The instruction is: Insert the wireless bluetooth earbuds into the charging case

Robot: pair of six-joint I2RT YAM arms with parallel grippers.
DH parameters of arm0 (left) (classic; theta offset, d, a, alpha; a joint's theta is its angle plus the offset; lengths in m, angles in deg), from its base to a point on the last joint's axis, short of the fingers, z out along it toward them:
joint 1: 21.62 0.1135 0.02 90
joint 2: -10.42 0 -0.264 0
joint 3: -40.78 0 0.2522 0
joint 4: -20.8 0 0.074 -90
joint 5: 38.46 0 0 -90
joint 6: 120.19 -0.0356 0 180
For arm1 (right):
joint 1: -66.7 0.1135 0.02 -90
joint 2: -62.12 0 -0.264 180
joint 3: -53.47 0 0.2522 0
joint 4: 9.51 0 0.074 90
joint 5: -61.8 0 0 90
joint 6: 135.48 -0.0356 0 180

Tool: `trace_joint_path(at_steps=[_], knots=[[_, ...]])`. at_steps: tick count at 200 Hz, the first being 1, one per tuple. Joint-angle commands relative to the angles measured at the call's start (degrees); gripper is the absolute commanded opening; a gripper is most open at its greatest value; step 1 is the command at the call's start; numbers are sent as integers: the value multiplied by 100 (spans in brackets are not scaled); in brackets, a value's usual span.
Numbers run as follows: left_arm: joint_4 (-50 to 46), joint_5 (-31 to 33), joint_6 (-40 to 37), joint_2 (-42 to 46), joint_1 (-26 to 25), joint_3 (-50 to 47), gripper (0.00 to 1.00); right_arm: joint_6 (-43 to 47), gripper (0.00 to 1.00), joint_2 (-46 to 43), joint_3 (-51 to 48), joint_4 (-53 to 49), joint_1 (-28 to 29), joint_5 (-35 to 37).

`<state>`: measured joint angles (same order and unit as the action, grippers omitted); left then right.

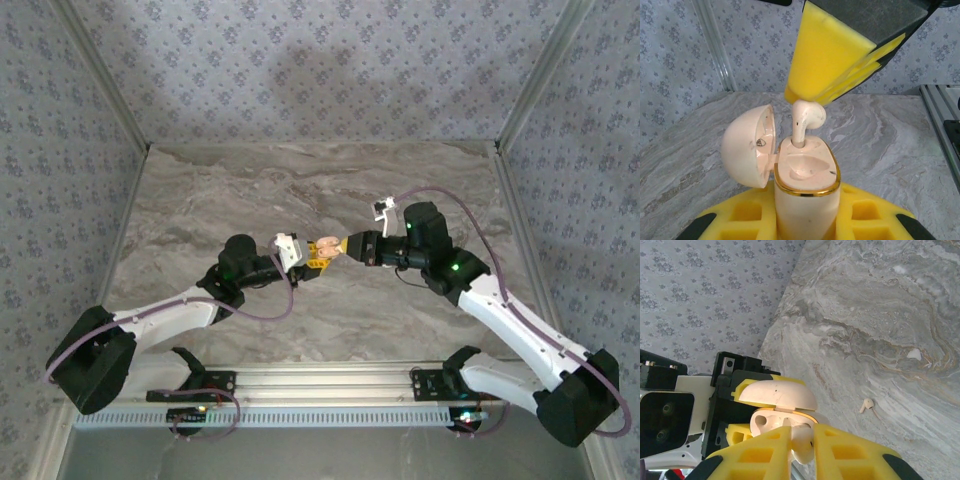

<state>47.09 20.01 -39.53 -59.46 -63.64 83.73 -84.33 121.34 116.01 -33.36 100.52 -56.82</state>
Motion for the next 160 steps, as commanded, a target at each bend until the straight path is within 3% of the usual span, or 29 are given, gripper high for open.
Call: trace_joint_path(at_steps=[1, 160], knots=[[231, -73, 11, 63, -42, 97, 13, -61, 19, 81, -19, 16, 44, -230], [213, -31, 7, 76, -38, 131, 13, -355, 19, 2, -130, -84, 124, -363]])
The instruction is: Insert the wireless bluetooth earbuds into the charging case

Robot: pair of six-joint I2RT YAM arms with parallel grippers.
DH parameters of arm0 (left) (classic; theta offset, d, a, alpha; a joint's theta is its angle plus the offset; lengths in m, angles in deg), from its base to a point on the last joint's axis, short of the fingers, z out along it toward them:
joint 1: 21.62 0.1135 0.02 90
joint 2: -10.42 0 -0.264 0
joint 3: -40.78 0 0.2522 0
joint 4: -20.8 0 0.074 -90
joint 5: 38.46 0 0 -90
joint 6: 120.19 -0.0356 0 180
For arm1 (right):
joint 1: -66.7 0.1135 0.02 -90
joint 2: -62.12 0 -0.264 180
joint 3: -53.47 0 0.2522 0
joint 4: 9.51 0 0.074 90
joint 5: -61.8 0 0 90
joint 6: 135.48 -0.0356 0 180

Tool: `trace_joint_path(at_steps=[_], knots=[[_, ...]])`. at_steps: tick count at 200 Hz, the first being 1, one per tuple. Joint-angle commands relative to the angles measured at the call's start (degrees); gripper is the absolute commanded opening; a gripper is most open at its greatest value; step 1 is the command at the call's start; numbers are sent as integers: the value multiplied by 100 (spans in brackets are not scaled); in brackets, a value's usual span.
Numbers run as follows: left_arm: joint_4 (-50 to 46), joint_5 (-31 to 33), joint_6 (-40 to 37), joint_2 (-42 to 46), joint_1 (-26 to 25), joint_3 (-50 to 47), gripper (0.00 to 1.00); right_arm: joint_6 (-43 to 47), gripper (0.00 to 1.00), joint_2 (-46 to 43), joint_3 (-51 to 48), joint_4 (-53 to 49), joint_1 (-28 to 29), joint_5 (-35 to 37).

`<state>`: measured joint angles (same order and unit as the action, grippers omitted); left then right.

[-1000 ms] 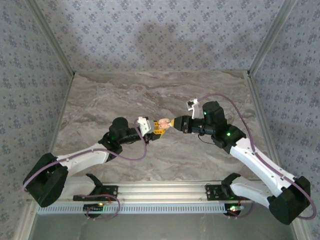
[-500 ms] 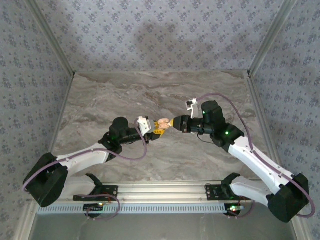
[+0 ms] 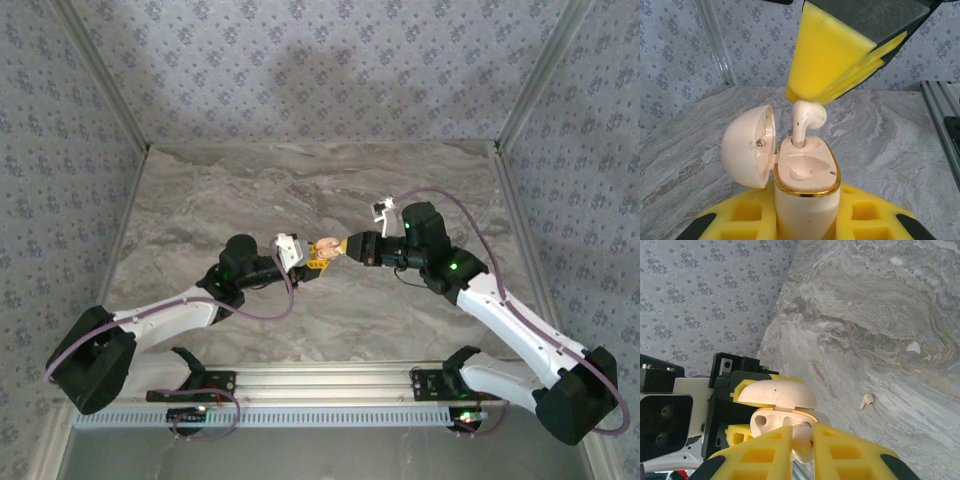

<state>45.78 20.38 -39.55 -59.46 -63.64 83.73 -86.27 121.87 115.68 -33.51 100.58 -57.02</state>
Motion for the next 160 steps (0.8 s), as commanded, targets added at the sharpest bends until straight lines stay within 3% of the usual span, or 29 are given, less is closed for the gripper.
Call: trace_joint_path(at_steps=[1, 160], knots=[[345, -67, 7, 78, -36, 131, 13, -159, 19, -55, -102, -72, 118, -343], [327, 13, 40, 109, -38, 90, 12, -385, 24, -237, -217, 301, 135, -395]])
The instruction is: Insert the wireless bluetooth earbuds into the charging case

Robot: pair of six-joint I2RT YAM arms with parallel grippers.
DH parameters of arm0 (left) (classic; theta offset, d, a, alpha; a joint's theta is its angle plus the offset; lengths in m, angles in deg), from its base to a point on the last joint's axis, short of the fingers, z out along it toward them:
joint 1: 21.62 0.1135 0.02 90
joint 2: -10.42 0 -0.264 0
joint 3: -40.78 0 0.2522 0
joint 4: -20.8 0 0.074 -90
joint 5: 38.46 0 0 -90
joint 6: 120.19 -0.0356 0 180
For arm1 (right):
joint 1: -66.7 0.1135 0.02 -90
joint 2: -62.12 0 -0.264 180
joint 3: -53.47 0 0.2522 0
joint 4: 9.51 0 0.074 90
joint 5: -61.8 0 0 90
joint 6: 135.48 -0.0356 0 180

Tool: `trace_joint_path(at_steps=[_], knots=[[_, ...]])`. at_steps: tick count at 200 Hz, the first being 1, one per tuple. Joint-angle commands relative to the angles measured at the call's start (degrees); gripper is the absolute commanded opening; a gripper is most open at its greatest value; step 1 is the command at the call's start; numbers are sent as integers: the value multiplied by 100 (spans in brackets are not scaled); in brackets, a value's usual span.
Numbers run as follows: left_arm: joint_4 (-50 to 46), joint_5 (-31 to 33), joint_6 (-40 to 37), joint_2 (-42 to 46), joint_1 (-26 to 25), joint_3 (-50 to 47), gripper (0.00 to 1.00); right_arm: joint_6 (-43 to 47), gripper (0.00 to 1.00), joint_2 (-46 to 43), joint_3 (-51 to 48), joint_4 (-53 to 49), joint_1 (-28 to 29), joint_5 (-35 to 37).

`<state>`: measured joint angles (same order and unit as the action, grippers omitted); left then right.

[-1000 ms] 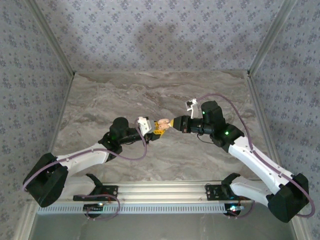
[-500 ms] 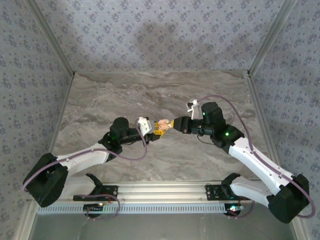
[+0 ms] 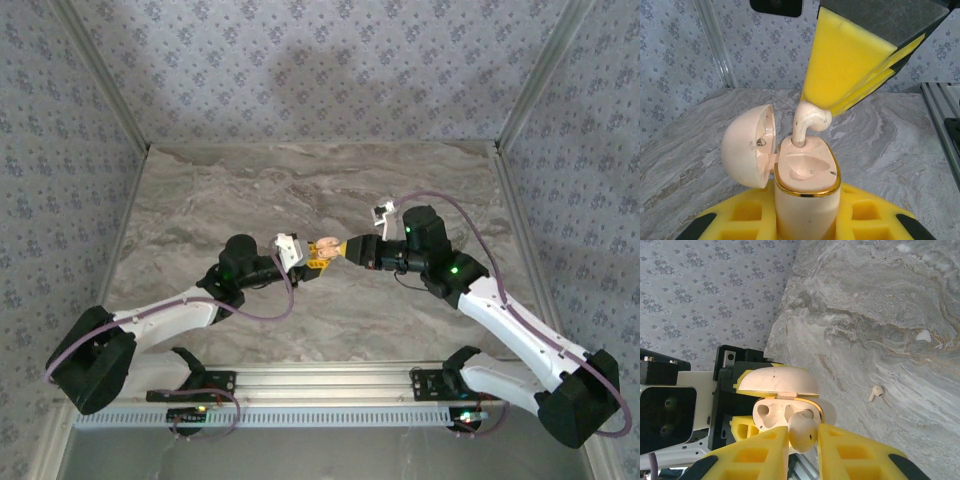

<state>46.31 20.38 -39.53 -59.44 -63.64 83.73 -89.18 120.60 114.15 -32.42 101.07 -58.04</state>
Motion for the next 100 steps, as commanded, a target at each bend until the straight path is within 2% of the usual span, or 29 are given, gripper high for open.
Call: trace_joint_path(at_steps=[1, 76, 100], knots=[[275, 13, 34, 106, -36, 88, 12, -94, 24, -110, -62, 197, 87, -298], [266, 19, 37, 61, -41, 83, 12, -119, 25, -135, -86, 239, 144, -354], [276, 13, 38, 63, -43, 88, 12, -80, 30, -167, -74, 119, 142, -279]])
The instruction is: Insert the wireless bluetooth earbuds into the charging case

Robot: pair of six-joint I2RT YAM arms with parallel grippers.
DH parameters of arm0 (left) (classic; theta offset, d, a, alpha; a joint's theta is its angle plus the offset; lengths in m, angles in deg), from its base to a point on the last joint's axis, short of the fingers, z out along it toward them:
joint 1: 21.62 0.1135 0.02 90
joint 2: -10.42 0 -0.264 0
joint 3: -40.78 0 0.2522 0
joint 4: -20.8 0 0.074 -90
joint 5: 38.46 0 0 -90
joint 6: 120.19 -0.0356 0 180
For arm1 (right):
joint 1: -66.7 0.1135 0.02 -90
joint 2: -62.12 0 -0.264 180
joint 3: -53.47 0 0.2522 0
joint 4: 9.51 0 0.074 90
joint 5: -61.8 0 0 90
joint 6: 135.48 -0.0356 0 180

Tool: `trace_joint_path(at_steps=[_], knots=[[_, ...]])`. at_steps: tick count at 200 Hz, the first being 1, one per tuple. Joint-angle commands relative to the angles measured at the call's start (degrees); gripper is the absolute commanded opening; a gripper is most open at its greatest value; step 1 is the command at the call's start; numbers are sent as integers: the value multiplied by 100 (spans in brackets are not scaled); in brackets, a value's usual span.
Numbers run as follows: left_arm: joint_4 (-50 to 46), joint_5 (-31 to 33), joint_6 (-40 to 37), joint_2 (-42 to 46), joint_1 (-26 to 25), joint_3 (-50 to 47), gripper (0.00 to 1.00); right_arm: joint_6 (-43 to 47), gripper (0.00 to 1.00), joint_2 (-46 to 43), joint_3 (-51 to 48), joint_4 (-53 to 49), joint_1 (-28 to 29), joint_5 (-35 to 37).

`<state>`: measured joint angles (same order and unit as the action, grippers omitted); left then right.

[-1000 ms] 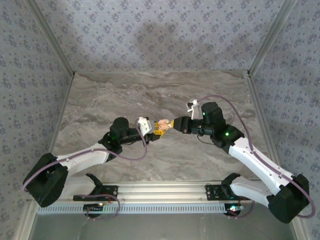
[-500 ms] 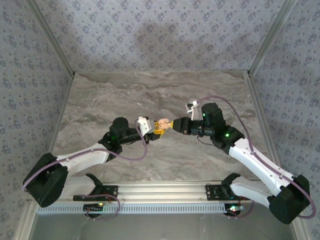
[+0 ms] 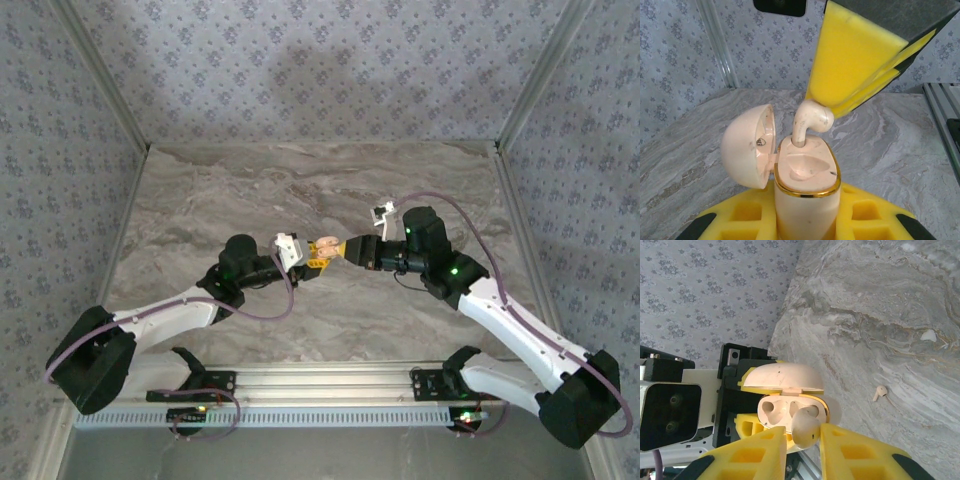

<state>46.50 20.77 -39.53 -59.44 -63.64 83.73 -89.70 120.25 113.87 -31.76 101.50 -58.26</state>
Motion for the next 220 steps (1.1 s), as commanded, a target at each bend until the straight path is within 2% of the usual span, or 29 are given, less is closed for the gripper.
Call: trace_joint_path(at_steps=[1, 37, 76, 139, 220], knots=[[255, -26, 38, 62, -43, 87, 12, -26, 30, -134, -43, 51, 97, -251], [231, -29, 32, 94, -43, 85, 12, 57, 39, -287, -53, -147, -42, -114], [219, -26, 20, 105, -43, 87, 12, 191, 40, -435, 30, -347, -179, -105], [214, -26, 9, 96, -37, 96, 12, 108, 24, -346, -93, -250, -113, -216], [193, -26, -7, 97, -42, 122, 12, 115, 20, -118, -33, -21, -3, -281]])
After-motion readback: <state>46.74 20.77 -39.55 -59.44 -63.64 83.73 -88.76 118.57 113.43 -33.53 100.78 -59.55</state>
